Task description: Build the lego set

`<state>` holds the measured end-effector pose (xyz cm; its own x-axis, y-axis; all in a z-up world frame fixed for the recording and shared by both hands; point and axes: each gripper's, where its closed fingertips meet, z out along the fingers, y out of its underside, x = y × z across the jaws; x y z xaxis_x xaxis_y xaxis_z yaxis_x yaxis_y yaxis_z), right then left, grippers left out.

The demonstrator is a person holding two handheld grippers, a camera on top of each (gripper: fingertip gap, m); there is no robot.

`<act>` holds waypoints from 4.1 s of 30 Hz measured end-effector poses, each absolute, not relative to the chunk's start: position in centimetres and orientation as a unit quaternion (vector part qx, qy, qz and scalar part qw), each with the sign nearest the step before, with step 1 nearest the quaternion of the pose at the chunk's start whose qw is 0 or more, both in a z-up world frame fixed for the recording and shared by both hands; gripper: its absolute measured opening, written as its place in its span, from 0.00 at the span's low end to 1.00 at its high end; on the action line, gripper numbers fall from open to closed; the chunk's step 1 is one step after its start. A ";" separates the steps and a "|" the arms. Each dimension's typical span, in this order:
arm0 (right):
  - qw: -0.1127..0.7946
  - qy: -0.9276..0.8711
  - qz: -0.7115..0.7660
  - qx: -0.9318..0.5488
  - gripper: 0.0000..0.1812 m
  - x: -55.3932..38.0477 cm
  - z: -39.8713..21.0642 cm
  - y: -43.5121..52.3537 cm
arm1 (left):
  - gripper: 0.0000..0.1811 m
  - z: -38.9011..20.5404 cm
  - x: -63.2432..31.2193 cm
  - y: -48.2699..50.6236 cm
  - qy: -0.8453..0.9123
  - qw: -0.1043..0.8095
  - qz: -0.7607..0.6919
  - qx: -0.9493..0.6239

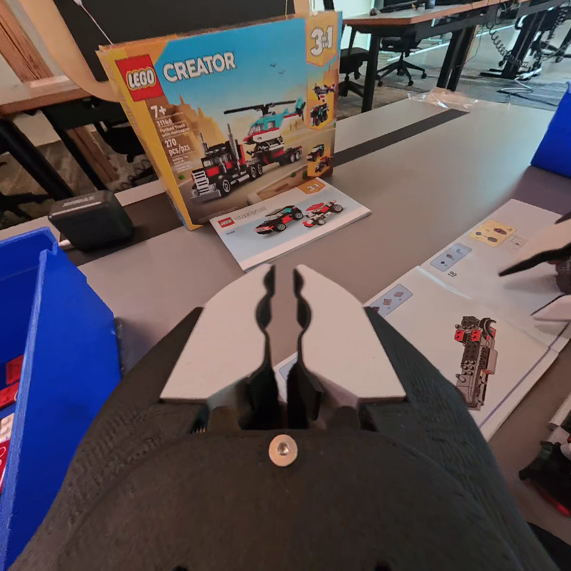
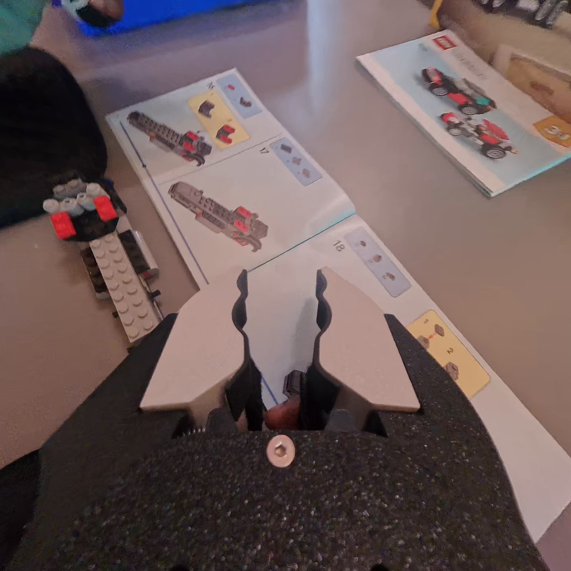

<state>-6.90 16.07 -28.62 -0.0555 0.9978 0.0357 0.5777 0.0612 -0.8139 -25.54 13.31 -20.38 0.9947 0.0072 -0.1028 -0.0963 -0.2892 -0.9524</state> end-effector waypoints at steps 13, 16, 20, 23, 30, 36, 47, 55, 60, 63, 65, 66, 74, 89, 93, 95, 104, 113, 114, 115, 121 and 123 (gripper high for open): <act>0.293 -0.654 0.321 -0.619 0.01 -6.9 -29.4 15.9 | 0.01 -23.8 -22.1 13.4 0.121 0.510 0.000 -0.852; 0.338 -0.642 0.313 -0.613 0.03 -6.8 -28.2 16.8 | 0.01 -24.4 -21.4 13.5 0.161 0.493 0.030 -0.855; 0.328 -0.654 0.258 -0.630 0.04 -5.7 -29.2 17.4 | 0.02 -25.1 -20.8 13.5 0.191 0.474 0.046 -0.858; 0.340 -0.651 0.275 -0.621 0.08 -5.5 -27.5 16.7 | 0.02 -25.2 -20.6 13.5 0.197 0.476 0.041 -0.856; 0.521 -0.483 0.421 -0.564 0.20 3.4 -13.7 15.5 | 0.04 -25.6 -20.8 13.2 0.163 0.497 -0.011 -0.852; 0.467 -0.599 0.143 -0.634 0.15 20.5 -14.1 23.1 | 0.05 -25.2 -20.7 13.2 0.131 0.515 -0.061 -0.845; -0.027 -0.815 -0.086 -0.572 0.22 30.4 -28.5 34.1 | 0.05 -26.7 -21.7 12.9 0.132 0.489 -0.030 -0.862; -0.056 -0.791 -0.079 -0.604 0.20 30.7 -29.8 34.9 | 0.05 -27.4 -21.2 12.9 0.154 0.475 -0.027 -0.866; -0.072 -0.794 -0.085 -0.597 0.18 30.4 -30.0 34.7 | 0.05 -27.5 -21.0 12.9 0.162 0.470 -0.025 -0.867; -0.083 -0.787 -0.081 -0.606 0.18 30.4 -30.3 34.6 | 0.05 -27.6 -20.9 12.9 0.165 0.468 -0.025 -0.868; -0.097 -0.783 -0.082 -0.609 0.17 30.6 -30.5 34.4 | 0.05 -27.6 -20.9 12.9 0.168 0.468 -0.023 -0.867; -0.100 -0.781 -0.081 -0.611 0.16 30.6 -30.5 34.3 | 0.05 -27.5 -20.9 12.9 0.169 0.468 -0.022 -0.867; -0.001 -0.778 -0.070 -0.624 0.13 28.0 -26.8 34.0 | 0.05 -26.7 -20.6 12.9 0.174 0.483 -0.023 -0.858; 0.128 -0.823 0.139 -0.536 0.13 0.8 -24.3 12.0 | 0.06 -24.8 -20.0 12.5 0.193 0.512 -0.010 -0.837; 0.058 -0.839 0.047 -0.539 0.13 1.2 -28.9 12.4 | 0.06 -24.3 -20.0 12.3 0.194 0.522 -0.014 -0.831; 0.051 -0.844 0.050 -0.532 0.14 0.9 -29.3 12.0 | 0.06 -24.1 -20.0 12.3 0.189 0.526 -0.019 -0.829; 0.097 -0.806 0.138 -0.567 0.20 0.7 -28.2 11.7 | 0.06 -24.5 -20.2 12.3 0.186 0.518 -0.018 -0.835; 0.361 -0.693 0.205 -0.589 0.20 9.8 -12.1 18.0 | 0.06 -24.9 -20.3 12.3 0.193 0.510 -0.003 -0.838; 0.371 -0.678 0.183 -0.608 0.20 12.0 -11.4 19.4 | 0.06 -24.9 -20.2 12.3 0.193 0.509 -0.004 -0.839; 0.375 -0.661 0.153 -0.631 0.20 14.3 -11.2 20.9 | 0.06 -25.0 -20.2 12.3 0.192 0.508 -0.005 -0.840; 0.302 -0.594 0.094 -0.740 0.19 24.3 -16.3 25.9 | 0.06 -25.3 -20.3 12.3 0.193 0.506 -0.002 -0.841; 0.266 -0.576 0.101 -0.766 0.17 25.7 -19.5 26.5 | 0.06 -25.1 -20.3 12.5 0.189 0.514 -0.006 -0.837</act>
<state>25.73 26.50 -19.47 0.3152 0.9366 0.1528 0.8293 -0.1935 -0.5242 -20.28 12.45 -25.06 0.9285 -0.3226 -0.1839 -0.3100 -0.4008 -0.8621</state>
